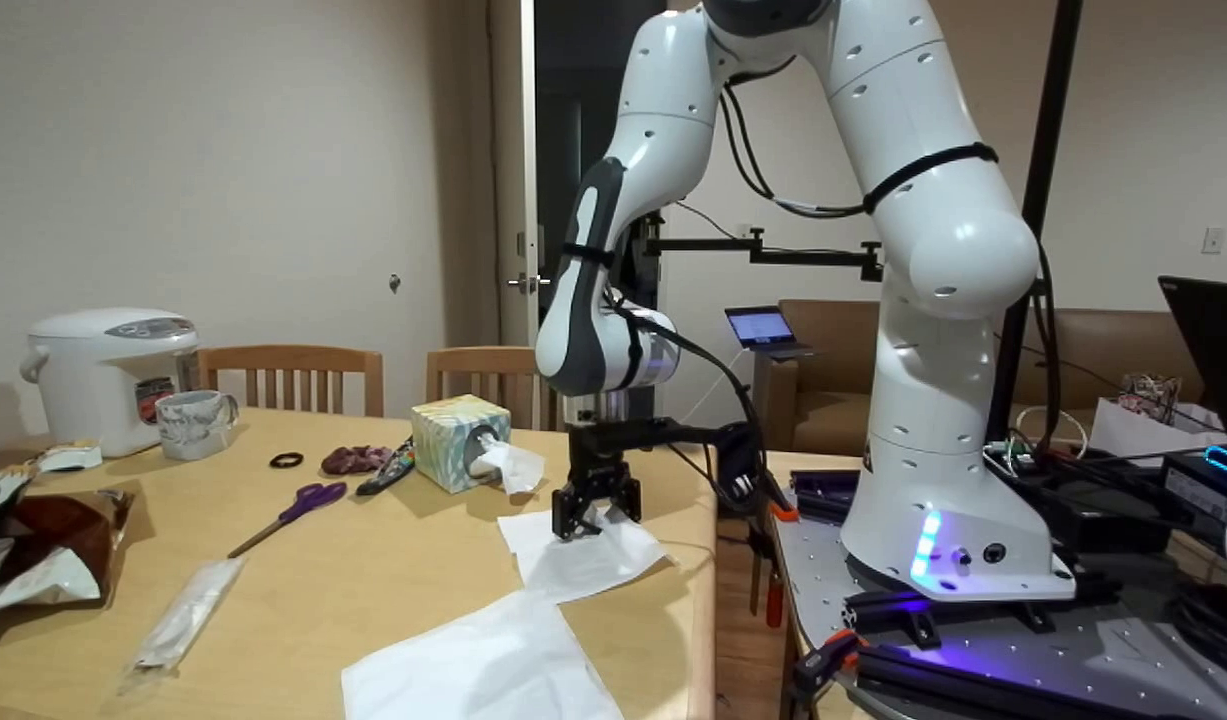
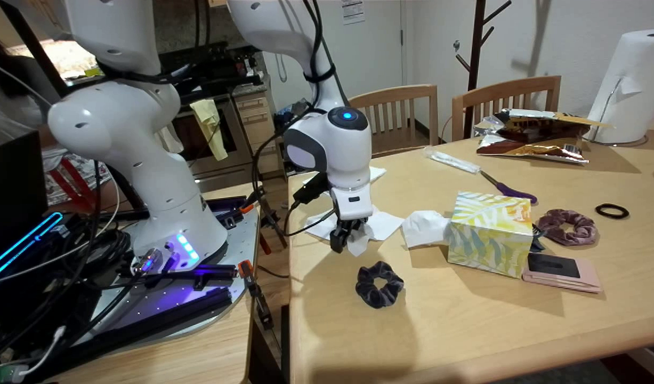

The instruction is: Use a paper towel to wipe the table

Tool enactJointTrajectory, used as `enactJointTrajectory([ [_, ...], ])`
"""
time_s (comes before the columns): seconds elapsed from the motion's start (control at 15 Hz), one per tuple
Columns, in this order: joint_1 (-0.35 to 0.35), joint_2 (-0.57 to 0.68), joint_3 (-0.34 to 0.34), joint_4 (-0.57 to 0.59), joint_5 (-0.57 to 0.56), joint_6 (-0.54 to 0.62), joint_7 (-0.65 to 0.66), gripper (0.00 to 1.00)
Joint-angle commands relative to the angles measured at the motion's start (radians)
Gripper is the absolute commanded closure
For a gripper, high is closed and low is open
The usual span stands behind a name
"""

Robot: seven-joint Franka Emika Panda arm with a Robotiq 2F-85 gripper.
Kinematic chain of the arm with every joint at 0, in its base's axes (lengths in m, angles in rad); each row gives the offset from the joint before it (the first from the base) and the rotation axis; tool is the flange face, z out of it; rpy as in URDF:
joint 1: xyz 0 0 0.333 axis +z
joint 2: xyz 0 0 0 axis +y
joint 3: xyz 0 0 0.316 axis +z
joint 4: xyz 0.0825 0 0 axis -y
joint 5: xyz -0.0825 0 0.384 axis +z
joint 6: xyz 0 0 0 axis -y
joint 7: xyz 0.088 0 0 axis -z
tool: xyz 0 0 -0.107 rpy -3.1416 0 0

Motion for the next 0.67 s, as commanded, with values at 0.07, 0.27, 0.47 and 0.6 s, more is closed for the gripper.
enactJointTrajectory([
  [0.07, -0.057, 0.038, 0.031, -0.062, 0.105, 0.055, -0.022, 1.0],
  [0.27, -0.1, 0.025, 0.056, -0.08, 0.174, 0.062, -0.046, 1.0],
  [0.47, -0.122, 0.016, 0.059, -0.101, 0.229, 0.067, -0.034, 1.0],
  [0.6, -0.146, 0.01, 0.07, -0.108, 0.274, 0.062, -0.052, 1.0],
])
